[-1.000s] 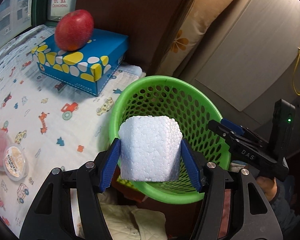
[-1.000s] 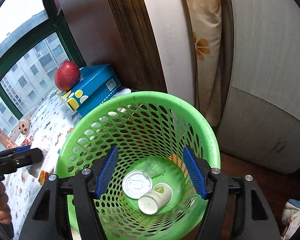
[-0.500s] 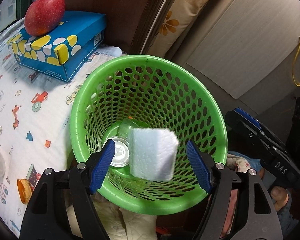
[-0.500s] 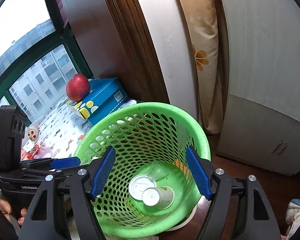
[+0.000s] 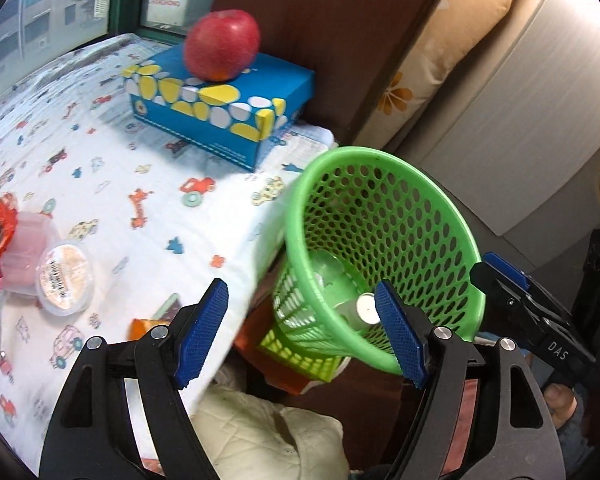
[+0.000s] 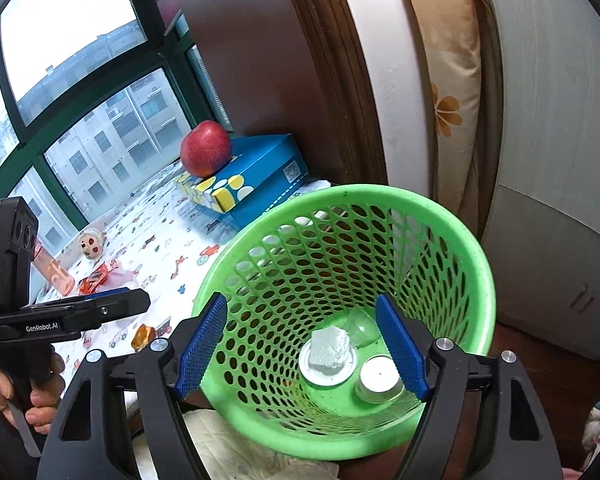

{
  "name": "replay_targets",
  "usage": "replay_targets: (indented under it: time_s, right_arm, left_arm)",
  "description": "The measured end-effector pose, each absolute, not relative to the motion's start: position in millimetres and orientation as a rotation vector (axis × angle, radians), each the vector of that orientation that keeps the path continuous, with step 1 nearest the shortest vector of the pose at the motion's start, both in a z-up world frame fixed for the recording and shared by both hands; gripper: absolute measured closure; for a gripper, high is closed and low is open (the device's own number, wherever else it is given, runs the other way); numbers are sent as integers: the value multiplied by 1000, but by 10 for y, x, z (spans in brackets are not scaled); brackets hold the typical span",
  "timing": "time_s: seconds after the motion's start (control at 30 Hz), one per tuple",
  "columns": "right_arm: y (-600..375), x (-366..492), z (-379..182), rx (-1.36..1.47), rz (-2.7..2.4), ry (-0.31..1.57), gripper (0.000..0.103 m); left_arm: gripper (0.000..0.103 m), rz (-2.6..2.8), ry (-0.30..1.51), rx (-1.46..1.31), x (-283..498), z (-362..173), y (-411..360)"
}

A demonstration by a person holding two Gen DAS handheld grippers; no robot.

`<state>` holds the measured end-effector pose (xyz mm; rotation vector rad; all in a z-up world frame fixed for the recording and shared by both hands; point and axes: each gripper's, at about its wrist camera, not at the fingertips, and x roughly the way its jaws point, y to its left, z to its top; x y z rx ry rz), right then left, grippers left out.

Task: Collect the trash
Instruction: 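Move the left tool toward the orange wrapper while the right tool approaches the orange scrap, then grasp the orange Ovaltine wrapper with the left tool while the right tool nears the orange scrap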

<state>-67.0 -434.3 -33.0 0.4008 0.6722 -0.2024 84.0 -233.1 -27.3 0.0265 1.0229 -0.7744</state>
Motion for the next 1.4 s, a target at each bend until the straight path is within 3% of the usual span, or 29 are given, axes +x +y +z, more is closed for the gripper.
replay_targets:
  time_s: [0.63, 0.87, 1.4]
  right_arm:
    - [-3007, 118, -479, 295, 57, 791, 24]
    - [-2765, 324, -634, 291, 96, 851, 24]
    - [-2435, 714, -954, 282, 135, 945, 24]
  left_arm:
    - [28, -350, 946, 12, 1731, -392, -399]
    - [17, -349, 971, 38, 1982, -568, -248]
    - [17, -406, 1046, 9, 2433, -854, -89]
